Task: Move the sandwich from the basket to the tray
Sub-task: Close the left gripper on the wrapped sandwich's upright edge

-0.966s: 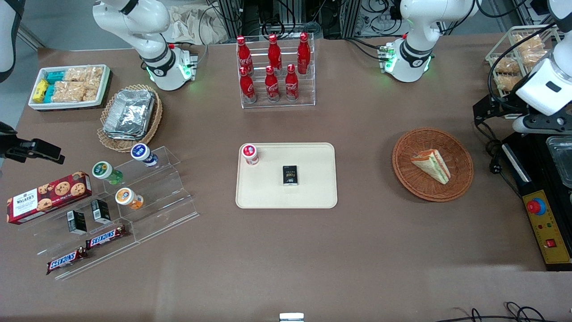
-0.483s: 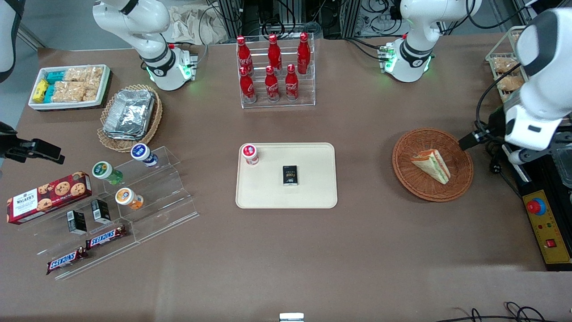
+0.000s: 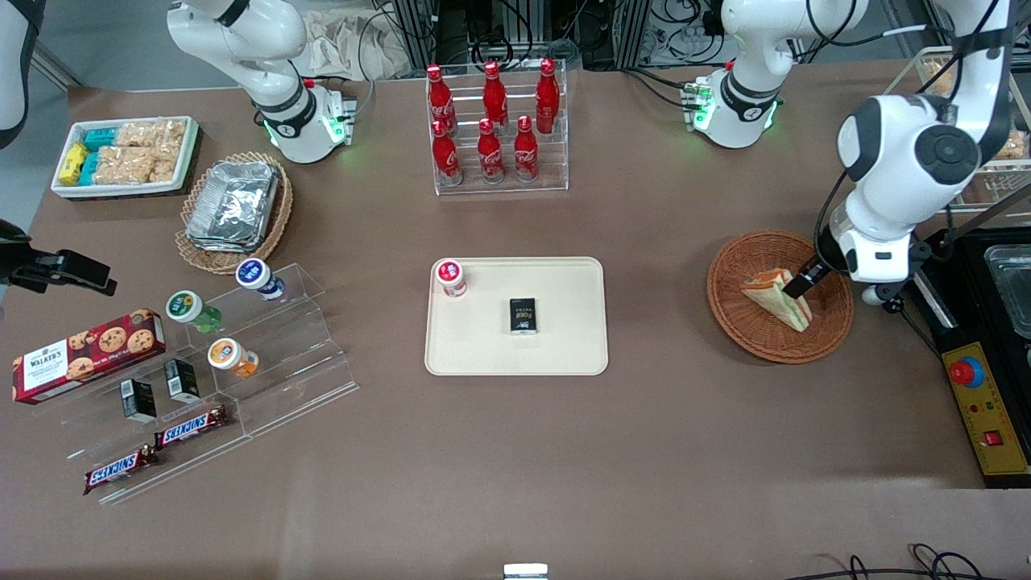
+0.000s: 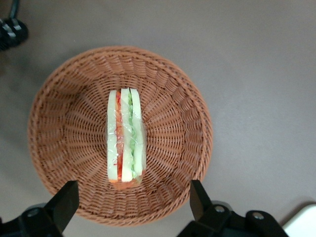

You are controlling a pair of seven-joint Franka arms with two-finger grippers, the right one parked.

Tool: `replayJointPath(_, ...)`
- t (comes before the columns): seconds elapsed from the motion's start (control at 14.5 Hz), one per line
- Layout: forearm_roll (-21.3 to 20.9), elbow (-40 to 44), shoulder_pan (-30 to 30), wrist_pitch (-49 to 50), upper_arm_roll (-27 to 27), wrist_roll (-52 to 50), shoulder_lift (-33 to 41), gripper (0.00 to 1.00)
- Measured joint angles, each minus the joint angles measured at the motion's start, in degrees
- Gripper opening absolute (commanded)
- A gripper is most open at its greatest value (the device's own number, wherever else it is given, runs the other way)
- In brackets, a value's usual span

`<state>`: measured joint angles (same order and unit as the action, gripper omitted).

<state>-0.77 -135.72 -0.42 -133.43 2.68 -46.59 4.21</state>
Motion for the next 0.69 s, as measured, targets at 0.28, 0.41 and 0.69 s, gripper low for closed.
replayJointPath(0.28, 0.0, -3.9, 0.1, -5.9, -0.1, -0.4, -3.3, 1.0)
replayJointPath(0.41, 0.0, -4.2, 0.2, -7.3, -0.2, -0.4, -5.4, 1.0)
replayJointPath(0.69, 0.0, -4.9, 0.3, -11.1, -0.9, -0.4, -8.8, 0.67)
